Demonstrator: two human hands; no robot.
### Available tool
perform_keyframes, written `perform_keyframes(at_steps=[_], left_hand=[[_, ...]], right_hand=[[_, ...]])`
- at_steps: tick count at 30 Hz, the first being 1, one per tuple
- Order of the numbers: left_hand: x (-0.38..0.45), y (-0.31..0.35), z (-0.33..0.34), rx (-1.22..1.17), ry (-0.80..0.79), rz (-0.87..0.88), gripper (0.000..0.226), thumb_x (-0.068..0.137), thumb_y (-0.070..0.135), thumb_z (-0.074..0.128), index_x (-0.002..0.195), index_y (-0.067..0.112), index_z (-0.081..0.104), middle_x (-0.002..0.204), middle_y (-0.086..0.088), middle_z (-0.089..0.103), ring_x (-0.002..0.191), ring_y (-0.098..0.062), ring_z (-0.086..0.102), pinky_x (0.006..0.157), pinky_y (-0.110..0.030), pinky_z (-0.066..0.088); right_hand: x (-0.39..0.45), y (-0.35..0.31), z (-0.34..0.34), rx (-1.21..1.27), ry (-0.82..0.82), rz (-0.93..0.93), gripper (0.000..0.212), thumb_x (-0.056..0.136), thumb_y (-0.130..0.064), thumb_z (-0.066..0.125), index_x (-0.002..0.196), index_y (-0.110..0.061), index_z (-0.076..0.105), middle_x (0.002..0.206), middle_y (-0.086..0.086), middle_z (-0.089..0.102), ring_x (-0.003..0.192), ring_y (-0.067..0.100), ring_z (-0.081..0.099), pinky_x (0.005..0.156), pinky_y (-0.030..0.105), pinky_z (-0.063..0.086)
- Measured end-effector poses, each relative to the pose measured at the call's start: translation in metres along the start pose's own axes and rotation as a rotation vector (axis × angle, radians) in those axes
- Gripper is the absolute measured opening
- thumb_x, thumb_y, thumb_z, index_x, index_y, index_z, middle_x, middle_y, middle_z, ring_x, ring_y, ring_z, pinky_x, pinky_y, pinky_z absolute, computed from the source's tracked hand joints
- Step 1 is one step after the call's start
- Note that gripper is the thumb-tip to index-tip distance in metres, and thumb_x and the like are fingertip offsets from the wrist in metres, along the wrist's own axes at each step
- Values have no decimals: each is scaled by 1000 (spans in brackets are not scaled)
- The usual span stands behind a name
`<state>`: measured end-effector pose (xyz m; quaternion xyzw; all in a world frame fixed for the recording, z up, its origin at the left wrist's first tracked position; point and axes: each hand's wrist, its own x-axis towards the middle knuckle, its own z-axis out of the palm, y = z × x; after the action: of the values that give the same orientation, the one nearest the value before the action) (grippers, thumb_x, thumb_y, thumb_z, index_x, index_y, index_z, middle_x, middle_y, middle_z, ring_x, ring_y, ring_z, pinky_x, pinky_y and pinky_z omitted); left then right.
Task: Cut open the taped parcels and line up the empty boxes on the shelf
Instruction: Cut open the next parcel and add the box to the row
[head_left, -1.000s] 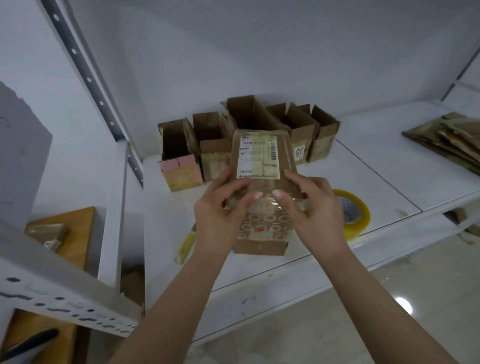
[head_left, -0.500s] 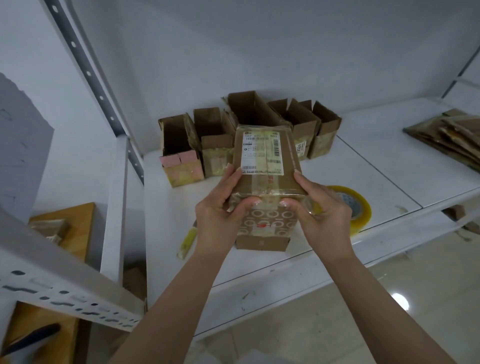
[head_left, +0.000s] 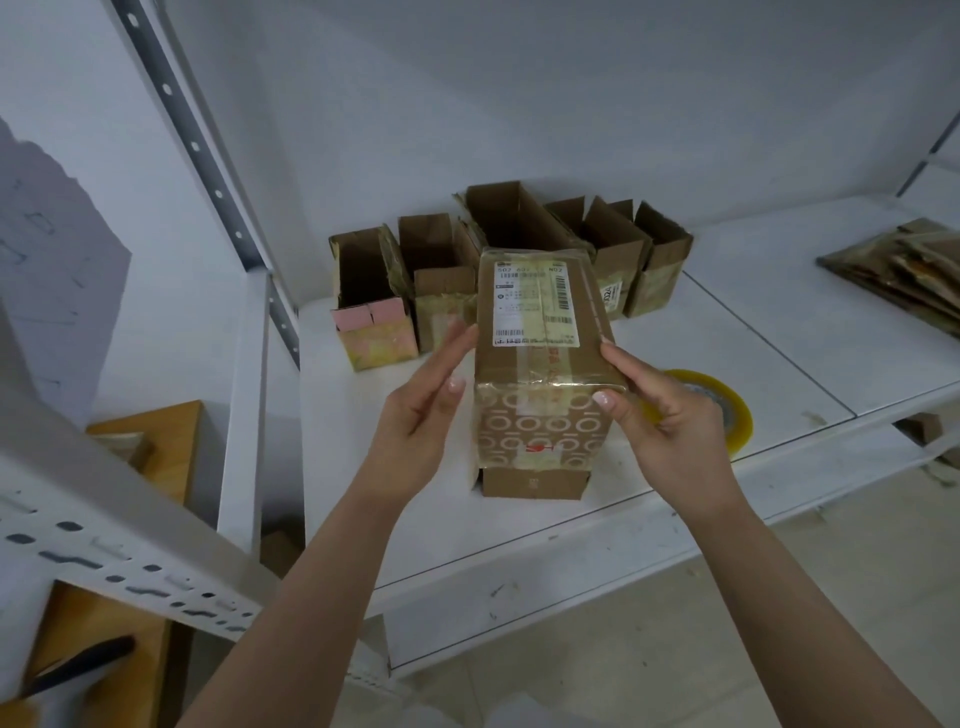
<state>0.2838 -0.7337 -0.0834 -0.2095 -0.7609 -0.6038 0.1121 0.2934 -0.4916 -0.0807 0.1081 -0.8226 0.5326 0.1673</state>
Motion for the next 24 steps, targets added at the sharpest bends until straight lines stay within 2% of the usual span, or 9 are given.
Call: perform_keyframes(at_steps=[3, 7, 9, 12, 14, 16, 21, 22, 24], left_hand=[[5, -14, 2, 58, -72, 44, 48, 104, 22, 32, 150, 10, 30, 161, 4, 22, 150, -10, 14, 118, -24, 24], [4, -24, 16, -26, -65, 51, 49, 103, 26, 28, 150, 11, 30, 162, -1, 20, 151, -21, 14, 117, -46, 30], [2, -27, 27, -59, 1, 74, 51, 103, 35, 28, 147, 9, 34, 161, -6, 21, 150, -21, 16, 117, -40, 32], [-1, -25, 45, 26, 185, 64, 48, 103, 48, 25, 139, 22, 41, 154, -11, 33, 142, -17, 34, 111, -30, 39], [-1, -21, 52, 126, 280, 69, 45, 102, 50, 22, 136, 28, 42, 148, -14, 41, 134, -5, 42, 105, -15, 38], [0, -21, 52, 170, 296, 91, 46, 102, 49, 22, 136, 27, 42, 145, -17, 43, 130, 7, 39, 101, -5, 34], [4, -29, 39, 170, 177, 164, 47, 99, 51, 32, 138, 27, 39, 146, -16, 35, 131, 9, 35, 99, -7, 39], [4, -28, 39, 155, 166, 158, 44, 99, 49, 33, 137, 27, 39, 146, -17, 36, 132, 6, 36, 99, -9, 40], [3, -26, 42, 102, 146, 108, 41, 100, 51, 33, 138, 35, 38, 147, -16, 38, 133, -10, 44, 100, -22, 46]], right_hand=[[1, -4, 0, 12, -1, 14, 50, 84, -41, 61, 132, -34, 52, 127, -5, 66, 117, 3, 60, 99, 21, 49], [0, -5, 0, 25, 1, 17, 51, 85, -39, 62, 134, -30, 53, 126, -5, 66, 117, 4, 61, 99, 25, 50], [0, -5, 0, 15, 1, 13, 52, 85, -38, 62, 135, -28, 54, 126, -5, 66, 116, 3, 61, 99, 27, 50], [-1, -7, 1, 15, 10, 14, 52, 86, -38, 62, 136, -26, 54, 127, -6, 65, 117, 2, 60, 100, 29, 51], [-2, -7, 2, 19, 18, 5, 49, 88, -37, 62, 135, -28, 54, 128, -5, 65, 118, 3, 60, 101, 33, 51], [-4, -6, 3, 40, 21, 8, 48, 89, -35, 63, 135, -30, 53, 129, -4, 65, 119, 5, 60, 101, 37, 52], [-4, -3, 0, -21, 3, 7, 46, 92, -39, 61, 136, -34, 49, 125, -8, 66, 115, 6, 62, 96, 38, 55], [-4, -1, 0, -38, 3, 8, 46, 93, -41, 61, 137, -35, 48, 123, -8, 67, 113, 7, 62, 94, 39, 55], [-4, 2, 0, -68, 2, 9, 49, 91, -45, 56, 138, -38, 47, 119, -6, 68, 111, 13, 62, 93, 42, 55]])
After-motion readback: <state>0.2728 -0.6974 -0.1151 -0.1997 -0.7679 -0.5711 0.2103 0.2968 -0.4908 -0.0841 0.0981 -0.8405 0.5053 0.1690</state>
